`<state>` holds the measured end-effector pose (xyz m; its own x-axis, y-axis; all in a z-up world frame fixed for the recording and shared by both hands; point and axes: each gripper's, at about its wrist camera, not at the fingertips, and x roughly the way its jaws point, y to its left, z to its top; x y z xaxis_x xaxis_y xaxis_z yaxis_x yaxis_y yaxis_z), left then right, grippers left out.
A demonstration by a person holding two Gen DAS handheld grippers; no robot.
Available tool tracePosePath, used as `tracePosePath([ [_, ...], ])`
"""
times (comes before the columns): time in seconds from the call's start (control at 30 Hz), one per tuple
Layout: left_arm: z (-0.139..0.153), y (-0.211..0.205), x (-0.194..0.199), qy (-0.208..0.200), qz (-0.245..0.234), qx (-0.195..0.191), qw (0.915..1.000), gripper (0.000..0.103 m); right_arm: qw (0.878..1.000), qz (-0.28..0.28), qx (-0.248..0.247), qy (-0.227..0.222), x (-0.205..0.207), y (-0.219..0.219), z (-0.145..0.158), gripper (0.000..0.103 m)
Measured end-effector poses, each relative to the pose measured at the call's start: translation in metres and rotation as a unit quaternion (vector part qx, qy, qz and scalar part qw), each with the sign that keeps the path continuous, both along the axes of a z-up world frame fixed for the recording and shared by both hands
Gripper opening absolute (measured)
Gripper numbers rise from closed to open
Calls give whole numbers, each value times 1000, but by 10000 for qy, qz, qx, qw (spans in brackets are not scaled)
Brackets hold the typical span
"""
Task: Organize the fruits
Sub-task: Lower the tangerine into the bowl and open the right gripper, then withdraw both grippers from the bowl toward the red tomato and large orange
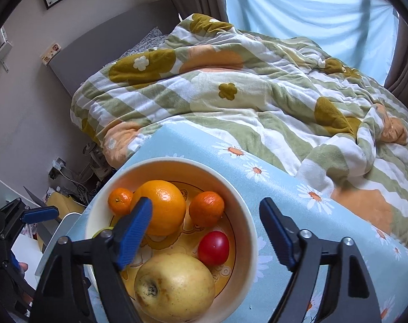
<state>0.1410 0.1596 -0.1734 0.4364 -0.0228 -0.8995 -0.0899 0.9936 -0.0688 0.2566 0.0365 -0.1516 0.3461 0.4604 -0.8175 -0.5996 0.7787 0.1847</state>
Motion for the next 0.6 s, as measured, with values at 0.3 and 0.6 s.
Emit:
tracePosePath([
  [0.3,15,-3,-3,-106,-97,46,9999,103,9996,-150,15,-225,-19,-8,15,102],
  [0.6,38,-9,-15,-200,-303,106,9993,103,9984,-479,53,-285,-41,-27,42,103],
])
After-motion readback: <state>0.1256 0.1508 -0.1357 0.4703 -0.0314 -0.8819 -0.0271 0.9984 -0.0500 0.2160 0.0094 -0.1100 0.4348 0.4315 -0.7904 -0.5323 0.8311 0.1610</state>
